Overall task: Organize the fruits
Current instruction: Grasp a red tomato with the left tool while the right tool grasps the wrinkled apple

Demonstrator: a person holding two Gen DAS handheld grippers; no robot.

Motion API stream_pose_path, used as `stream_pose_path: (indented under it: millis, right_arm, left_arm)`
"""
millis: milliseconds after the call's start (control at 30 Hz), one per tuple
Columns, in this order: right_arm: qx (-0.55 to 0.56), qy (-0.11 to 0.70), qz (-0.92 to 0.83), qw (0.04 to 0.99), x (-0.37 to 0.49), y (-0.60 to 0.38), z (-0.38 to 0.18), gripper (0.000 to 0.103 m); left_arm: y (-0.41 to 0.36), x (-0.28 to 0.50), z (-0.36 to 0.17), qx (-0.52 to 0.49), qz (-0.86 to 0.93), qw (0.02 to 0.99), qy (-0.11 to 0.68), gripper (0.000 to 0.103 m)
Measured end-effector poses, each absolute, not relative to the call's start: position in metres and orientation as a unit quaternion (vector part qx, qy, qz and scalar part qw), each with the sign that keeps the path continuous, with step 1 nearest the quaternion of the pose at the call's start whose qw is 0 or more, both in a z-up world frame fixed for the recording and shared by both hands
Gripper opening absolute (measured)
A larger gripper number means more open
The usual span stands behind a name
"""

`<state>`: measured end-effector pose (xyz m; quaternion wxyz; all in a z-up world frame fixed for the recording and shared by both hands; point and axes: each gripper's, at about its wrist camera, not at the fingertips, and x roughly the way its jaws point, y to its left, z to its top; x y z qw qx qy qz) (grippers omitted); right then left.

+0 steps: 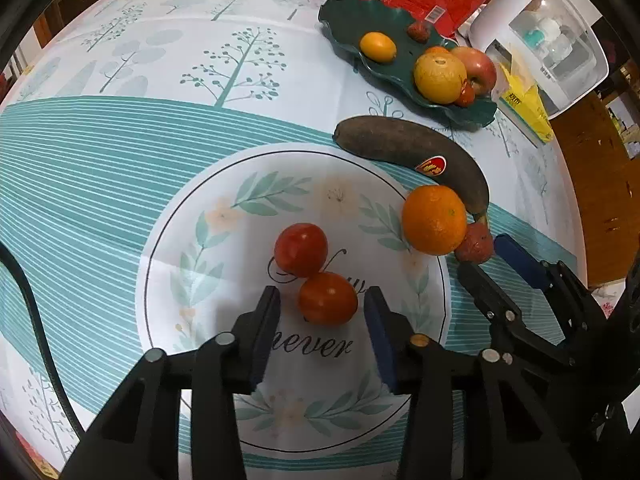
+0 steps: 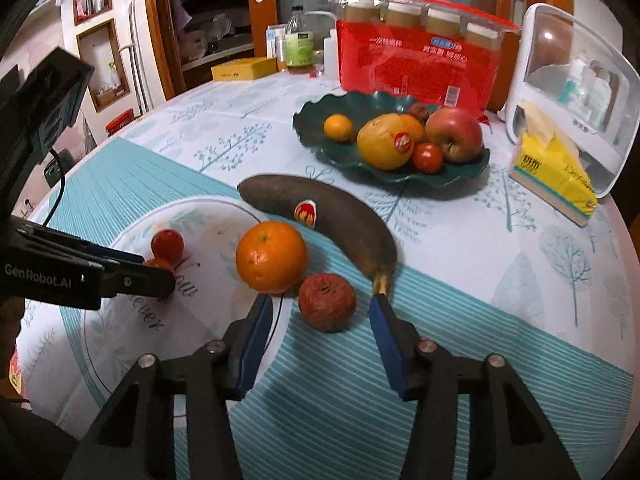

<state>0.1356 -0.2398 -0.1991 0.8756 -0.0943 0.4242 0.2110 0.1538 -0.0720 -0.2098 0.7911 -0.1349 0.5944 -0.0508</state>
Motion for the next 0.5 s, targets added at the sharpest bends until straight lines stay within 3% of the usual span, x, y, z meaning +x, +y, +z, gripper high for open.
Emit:
stream_pose_path:
  millis: [133, 300, 500]
  right_arm:
    - [-0.094, 0.430, 0.213, 0.872, 0.1381, -0.2392, -0.2045, 0.048]
    - [-0.106, 0.433, 0.215, 0.869, 0.1411, -0.2366, -0.2092, 0.041]
    - [-0.107, 0.433, 0.207, 0.871, 0.1428, -0.2355, -0.2097, 0.033]
  left_arm:
    - [-0.0751, 0.1547, -0.2098, -0.125, -0.050, 0.793, 0.594, 0.039]
    - [-0.0781, 0.1561, -0.2093, -0.114, -0.049, 0.795, 0.594, 0.028]
    - [-0.0782, 0.1570, -0.2098, -0.108, -0.052, 0.797, 0.592, 0.027]
